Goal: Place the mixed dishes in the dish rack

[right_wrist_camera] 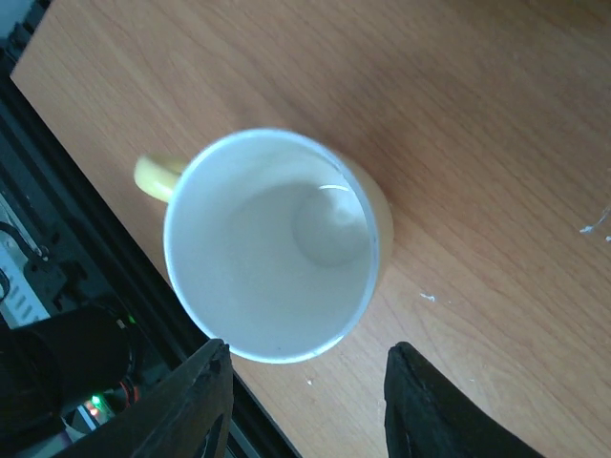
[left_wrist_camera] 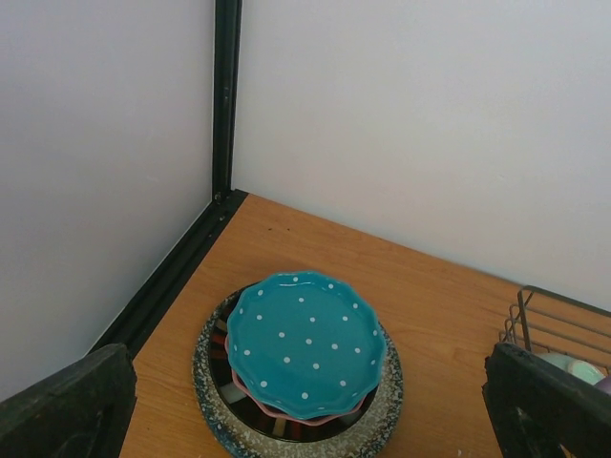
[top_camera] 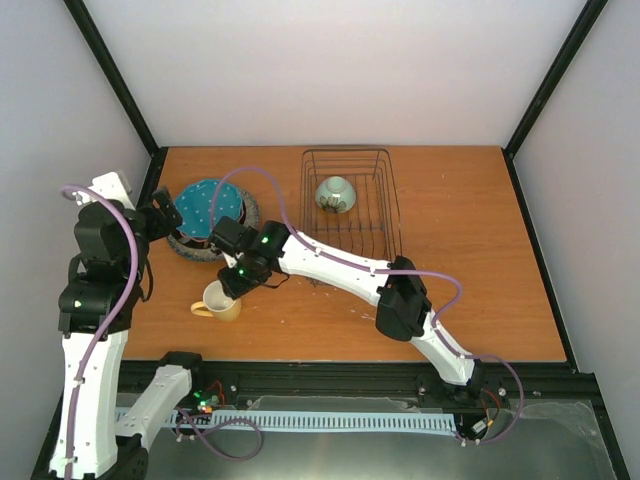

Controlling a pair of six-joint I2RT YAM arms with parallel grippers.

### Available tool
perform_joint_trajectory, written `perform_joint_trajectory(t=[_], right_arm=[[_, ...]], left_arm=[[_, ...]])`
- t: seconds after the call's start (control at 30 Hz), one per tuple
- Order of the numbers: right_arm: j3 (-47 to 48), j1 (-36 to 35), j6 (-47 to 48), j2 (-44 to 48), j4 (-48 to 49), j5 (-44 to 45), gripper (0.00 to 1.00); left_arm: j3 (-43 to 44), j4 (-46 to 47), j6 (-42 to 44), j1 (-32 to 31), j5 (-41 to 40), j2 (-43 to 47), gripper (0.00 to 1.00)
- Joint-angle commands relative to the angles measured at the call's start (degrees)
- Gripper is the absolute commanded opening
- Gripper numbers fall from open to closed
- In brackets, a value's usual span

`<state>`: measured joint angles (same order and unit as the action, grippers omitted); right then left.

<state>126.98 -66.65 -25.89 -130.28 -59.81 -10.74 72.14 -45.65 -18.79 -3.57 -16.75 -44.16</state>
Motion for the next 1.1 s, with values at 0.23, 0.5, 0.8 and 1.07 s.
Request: perform_joint_trajectory(t=[0.23, 0.5, 0.8, 1.07], right_arm=[[5.03, -0.52, -1.45, -5.72, -1.1, 2.47, 0.45], [5.67, -0.59, -1.12, -8.4, -0.85, 3.02, 0.42], [5.96, -0.69, 0.25, -11.37, -0.38, 1.74, 0.03], [5.39, 0.58, 1.19, -2.73, 1.9, 8.98, 0.03]], left_arm=[[-0.7, -0.22, 0.36, 0.26, -1.17, 2.15, 1.0], [-1.77, 0.08, 0.67, 0.26, -1.04, 2.65, 1.0], [-3.88, 1.41, 1.0, 0.23, -0.61, 3.42, 1.0], [-4.06, 3.24, -1.46, 0.3, 9.35, 3.94, 1.0]])
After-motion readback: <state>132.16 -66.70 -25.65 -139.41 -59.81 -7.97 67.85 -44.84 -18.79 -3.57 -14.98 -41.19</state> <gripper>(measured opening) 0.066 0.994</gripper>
